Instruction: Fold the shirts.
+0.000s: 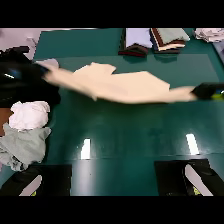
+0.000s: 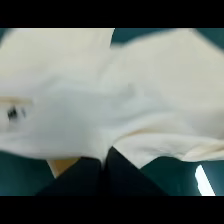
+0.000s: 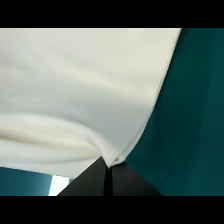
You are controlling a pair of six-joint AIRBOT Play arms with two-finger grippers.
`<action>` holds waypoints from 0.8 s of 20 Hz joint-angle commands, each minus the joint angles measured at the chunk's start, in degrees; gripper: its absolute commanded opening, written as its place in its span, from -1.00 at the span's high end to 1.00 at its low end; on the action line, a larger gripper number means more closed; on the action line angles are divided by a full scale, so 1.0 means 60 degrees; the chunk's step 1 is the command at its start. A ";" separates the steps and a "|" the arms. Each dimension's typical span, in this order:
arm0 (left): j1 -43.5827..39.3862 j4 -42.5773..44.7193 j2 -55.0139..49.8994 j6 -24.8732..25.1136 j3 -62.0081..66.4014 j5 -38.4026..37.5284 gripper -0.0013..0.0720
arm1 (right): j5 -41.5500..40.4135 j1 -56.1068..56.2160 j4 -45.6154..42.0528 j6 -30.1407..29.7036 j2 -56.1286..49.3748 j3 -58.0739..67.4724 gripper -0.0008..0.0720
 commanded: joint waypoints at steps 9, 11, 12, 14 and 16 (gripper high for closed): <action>0.0007 0.1577 0.1115 -0.0845 0.6597 -0.0317 0.90 | 0.0608 0.0273 -0.0277 0.0452 0.0248 0.7679 0.93; 0.0007 0.2259 0.0984 -0.1264 0.6186 -0.0965 0.90 | 0.1545 0.0273 -0.0546 0.0681 -0.0317 0.8437 0.93; 0.0004 0.2532 0.0769 -0.1341 0.5894 -0.1410 0.90 | 0.1905 0.0273 -0.0576 0.0801 -0.0688 0.8717 0.94; 0.0004 0.2565 0.0142 -0.1333 0.5147 -0.2153 0.89 | 0.2229 0.0273 -0.0565 0.0951 -0.1322 0.8681 0.94; 0.0004 0.2477 -0.0656 -0.1322 0.4084 -0.2554 0.89 | 0.2346 0.0277 -0.0565 0.0951 -0.1898 0.7934 0.93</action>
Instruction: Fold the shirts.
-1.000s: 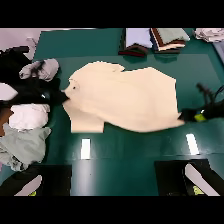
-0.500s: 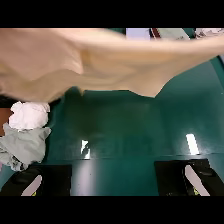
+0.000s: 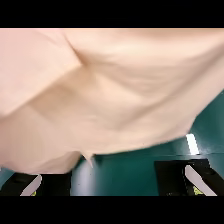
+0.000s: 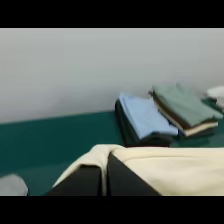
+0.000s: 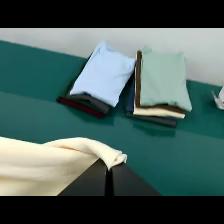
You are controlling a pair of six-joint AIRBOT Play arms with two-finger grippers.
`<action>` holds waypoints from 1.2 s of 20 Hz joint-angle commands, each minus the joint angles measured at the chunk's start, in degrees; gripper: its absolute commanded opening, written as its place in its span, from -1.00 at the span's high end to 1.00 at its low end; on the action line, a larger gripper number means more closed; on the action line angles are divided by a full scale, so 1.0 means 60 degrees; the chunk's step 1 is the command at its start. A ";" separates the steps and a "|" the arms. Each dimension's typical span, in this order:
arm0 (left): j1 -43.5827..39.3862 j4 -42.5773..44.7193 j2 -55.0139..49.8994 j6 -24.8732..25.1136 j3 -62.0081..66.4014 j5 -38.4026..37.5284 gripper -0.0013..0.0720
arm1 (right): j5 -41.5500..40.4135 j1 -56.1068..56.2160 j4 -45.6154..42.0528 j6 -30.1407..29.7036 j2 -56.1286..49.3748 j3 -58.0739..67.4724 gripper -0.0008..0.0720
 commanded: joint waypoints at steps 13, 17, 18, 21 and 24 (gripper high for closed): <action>0.0098 -0.0506 -0.6488 0.0244 -0.4626 0.4113 0.89 | -0.2488 0.0127 0.0710 0.0175 -0.6080 -0.4699 0.93; 0.0098 -0.0477 -0.6590 0.1038 -0.4262 0.3512 0.89 | -0.1982 0.0127 0.1038 0.0011 -0.6856 -0.3395 0.93; 0.0098 -0.0430 -0.6594 0.1213 -0.4244 0.3027 0.89 | -0.1778 0.0131 0.0976 -0.0069 -0.6841 -0.3355 0.94; 0.0098 -0.0168 -0.6601 0.1530 -0.4543 0.1789 0.89 | -0.1373 0.0229 0.0331 -0.0113 -0.6535 -0.4069 0.94; 0.0095 -0.0168 -0.6601 0.1526 -0.5231 0.1639 0.89 | -0.1756 0.0386 0.0142 -0.0113 -0.6094 -0.5439 0.93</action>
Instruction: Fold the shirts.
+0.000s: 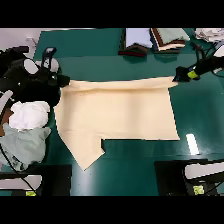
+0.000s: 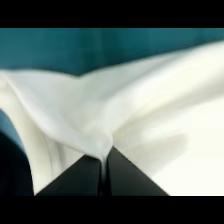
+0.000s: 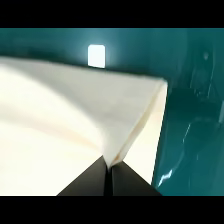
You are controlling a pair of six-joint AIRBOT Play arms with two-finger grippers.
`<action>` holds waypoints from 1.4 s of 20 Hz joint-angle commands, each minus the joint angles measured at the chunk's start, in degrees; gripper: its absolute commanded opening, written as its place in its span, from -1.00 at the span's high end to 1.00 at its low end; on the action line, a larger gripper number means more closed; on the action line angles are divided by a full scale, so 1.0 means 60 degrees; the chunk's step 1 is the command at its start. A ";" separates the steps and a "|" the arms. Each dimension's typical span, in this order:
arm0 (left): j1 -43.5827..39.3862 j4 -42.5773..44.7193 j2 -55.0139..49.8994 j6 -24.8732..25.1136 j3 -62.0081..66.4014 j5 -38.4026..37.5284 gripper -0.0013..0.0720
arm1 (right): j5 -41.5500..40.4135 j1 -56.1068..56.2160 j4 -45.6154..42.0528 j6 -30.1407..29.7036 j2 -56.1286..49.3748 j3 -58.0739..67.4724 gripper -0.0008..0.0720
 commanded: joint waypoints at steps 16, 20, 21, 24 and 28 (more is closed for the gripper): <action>0.0004 0.1020 0.3719 -0.2109 -0.4360 -0.2827 -0.45 | -0.0361 0.0120 -0.0244 0.0007 0.3614 -0.3413 -0.22; 0.0004 0.0226 0.6284 -0.2812 -0.7308 -0.3322 -0.45 | -0.0583 0.0120 -0.0164 0.0007 0.4521 -0.4095 -0.22; 0.0004 -0.0175 0.6670 -0.2881 -0.7712 -0.3319 -0.45 | -0.0579 0.0120 -0.0164 0.0007 0.4597 -0.4160 -0.22; 0.0004 -0.1166 0.7184 -0.2918 -0.8513 -0.2994 -0.45 | -0.0481 0.0120 -0.0160 0.0007 0.4641 -0.4164 -0.22; -0.0004 -0.1902 0.7184 -0.2911 -0.9253 -0.1512 -0.45 | -0.0441 0.0149 0.0113 0.0011 0.4641 -0.4164 -0.22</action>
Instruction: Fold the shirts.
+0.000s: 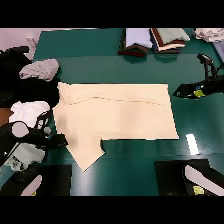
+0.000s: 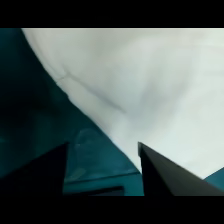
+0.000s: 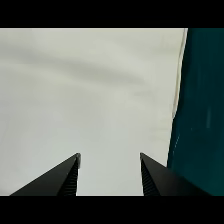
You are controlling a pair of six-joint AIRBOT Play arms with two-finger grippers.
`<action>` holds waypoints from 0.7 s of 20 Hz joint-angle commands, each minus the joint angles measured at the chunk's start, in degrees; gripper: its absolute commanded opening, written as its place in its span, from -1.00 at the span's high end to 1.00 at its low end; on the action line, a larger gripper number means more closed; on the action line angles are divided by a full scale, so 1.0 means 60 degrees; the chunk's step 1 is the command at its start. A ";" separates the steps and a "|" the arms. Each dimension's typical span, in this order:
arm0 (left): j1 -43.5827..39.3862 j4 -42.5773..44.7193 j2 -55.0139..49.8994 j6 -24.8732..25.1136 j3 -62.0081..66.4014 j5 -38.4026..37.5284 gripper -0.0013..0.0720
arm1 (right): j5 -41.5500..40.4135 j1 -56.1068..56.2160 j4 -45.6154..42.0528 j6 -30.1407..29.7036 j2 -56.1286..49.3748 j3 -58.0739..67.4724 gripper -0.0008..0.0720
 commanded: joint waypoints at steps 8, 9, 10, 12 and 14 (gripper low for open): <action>-0.0007 -0.2470 0.0222 0.0951 -0.0962 0.1643 0.34 | 0.0386 0.0124 0.0135 -0.0004 0.0066 -0.0044 -0.22; -0.0007 -0.2386 0.0222 0.1096 -0.0827 0.1432 0.76 | 0.0688 -0.0076 0.0062 -0.0011 0.0066 -0.0051 -0.22; -0.0007 -0.2269 0.0222 0.1206 -0.0623 0.1184 0.89 | 0.1009 -0.0324 0.0004 -0.0091 0.0066 -0.0091 -0.22; -0.0007 -0.1789 0.0226 0.1206 -0.0084 0.0718 0.89 | 0.1614 -0.1020 -0.0364 -0.0200 0.0244 -0.0634 -0.22; -0.0007 -0.1417 0.0302 0.1206 0.0386 0.0455 0.89 | 0.1694 -0.1909 -0.1158 -0.0193 0.0681 -0.1836 -0.23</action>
